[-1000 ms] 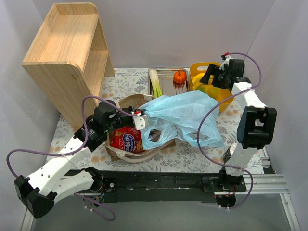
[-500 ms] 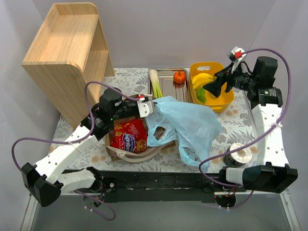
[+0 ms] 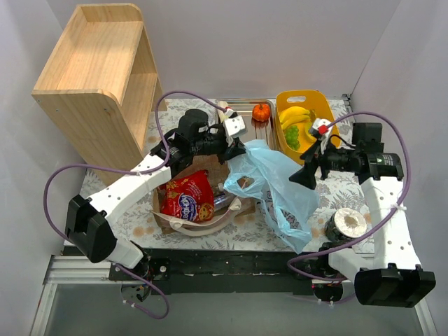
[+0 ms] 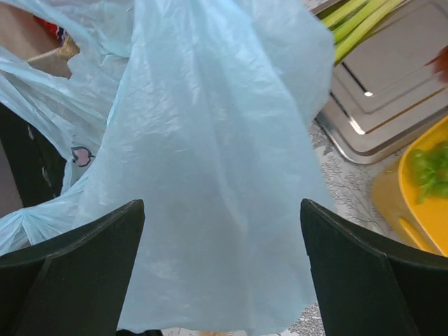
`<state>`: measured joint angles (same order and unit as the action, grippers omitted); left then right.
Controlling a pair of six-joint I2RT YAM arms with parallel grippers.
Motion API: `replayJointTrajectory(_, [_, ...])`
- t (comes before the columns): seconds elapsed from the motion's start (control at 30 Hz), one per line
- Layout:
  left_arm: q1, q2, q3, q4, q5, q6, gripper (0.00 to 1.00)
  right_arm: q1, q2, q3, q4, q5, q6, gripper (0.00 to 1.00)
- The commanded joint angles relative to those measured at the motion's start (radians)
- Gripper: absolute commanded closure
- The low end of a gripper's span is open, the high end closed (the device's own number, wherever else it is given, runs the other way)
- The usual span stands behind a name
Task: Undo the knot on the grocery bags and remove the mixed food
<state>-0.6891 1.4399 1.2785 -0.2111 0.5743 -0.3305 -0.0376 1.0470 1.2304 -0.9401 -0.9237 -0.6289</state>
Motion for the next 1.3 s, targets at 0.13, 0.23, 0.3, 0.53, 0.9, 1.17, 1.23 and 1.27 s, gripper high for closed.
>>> replayJointTrajectory(0.13, [-0.001,0.08,0.128,0.038,0.079,-0.142,1.0,0.261,0.051,-0.051,0.017,0.215,-0.054,0.02])
replayJointTrajectory(0.23, [-0.001,0.093,0.136,0.041,0.081,-0.156,1.0,0.321,0.07,-0.077,0.095,0.426,0.05,0.08])
replayJointTrajectory(0.3, [-0.001,0.091,0.13,0.048,0.078,-0.157,1.0,0.326,0.091,-0.071,0.075,0.552,0.069,0.27])
replayJointTrajectory(0.53, [-0.001,0.063,0.134,0.096,0.01,-0.177,0.29,0.191,0.123,-0.043,-0.126,0.661,-0.194,0.99])
replayJointTrajectory(0.9, [-0.001,0.02,0.071,0.176,-0.053,-0.212,0.21,-0.191,0.237,0.119,-0.169,0.821,-0.514,0.99])
replayJointTrajectory(1.17, [-0.001,0.01,0.064,0.165,-0.06,-0.199,0.21,-0.406,0.383,0.239,-0.088,0.951,-0.344,0.99])
replayJointTrajectory(1.23, [-0.001,0.011,0.064,0.162,-0.06,-0.199,0.21,-0.43,0.403,0.248,-0.054,0.997,-0.309,0.99])
replayJointTrajectory(1.27, [-0.001,0.01,0.064,0.159,-0.059,-0.199,0.21,-0.435,0.406,0.251,-0.033,1.017,-0.283,0.99])
